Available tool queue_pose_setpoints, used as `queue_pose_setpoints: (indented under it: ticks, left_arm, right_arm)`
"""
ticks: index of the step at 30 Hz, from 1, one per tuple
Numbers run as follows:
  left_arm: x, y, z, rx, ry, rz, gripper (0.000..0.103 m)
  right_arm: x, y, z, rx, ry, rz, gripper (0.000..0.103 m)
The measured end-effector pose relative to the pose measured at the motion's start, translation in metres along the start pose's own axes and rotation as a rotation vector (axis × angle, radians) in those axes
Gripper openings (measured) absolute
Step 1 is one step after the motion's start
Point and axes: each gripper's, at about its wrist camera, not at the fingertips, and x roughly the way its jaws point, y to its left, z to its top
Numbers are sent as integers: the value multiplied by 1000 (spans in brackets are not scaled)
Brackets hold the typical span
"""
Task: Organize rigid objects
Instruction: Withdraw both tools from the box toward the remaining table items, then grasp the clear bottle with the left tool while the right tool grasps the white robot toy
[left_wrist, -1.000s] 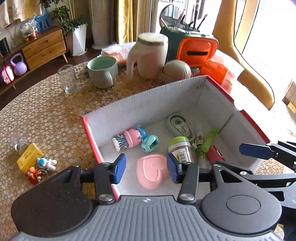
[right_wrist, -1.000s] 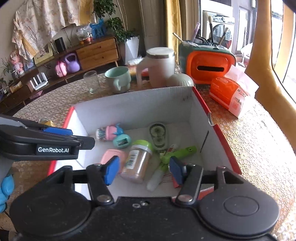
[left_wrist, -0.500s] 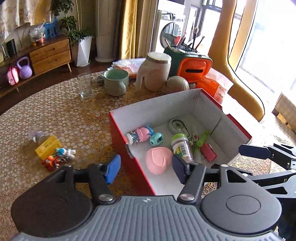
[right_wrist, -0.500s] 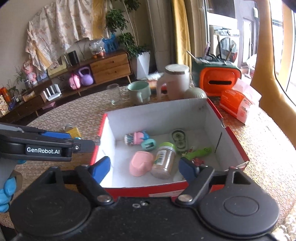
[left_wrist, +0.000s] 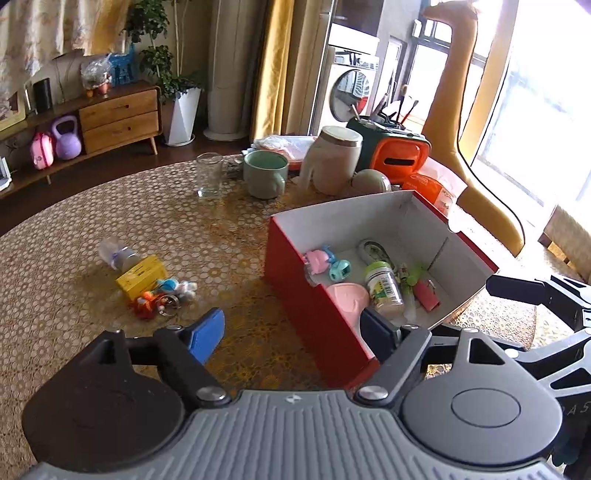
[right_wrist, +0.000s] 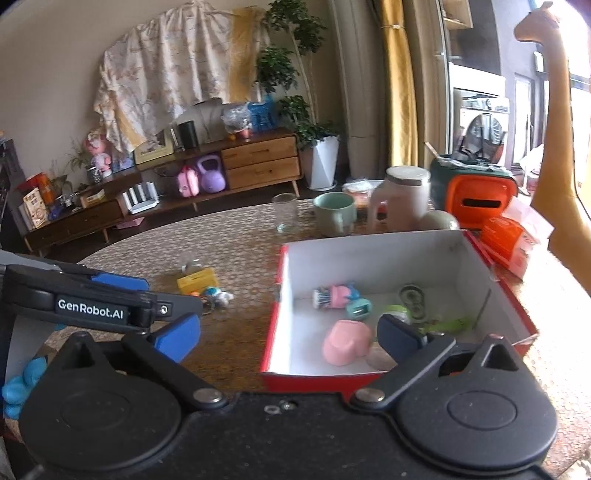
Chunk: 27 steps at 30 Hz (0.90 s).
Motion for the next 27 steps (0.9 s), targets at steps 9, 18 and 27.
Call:
queue_pose_setpoints:
  ticks: [9,18,27]
  left_arm:
    - [-14,54,-15,-78,-11,-9,87]
    - [-6,113,-21,-170,-42,58,103]
    - [28,174,-8,-257,-22,147,103]
  right_arm:
    - [16,28,-3,-21,38,64,102]
    - [43,64,-7,-105,79,97,102]
    - [85,92,11,-195,103,107,100]
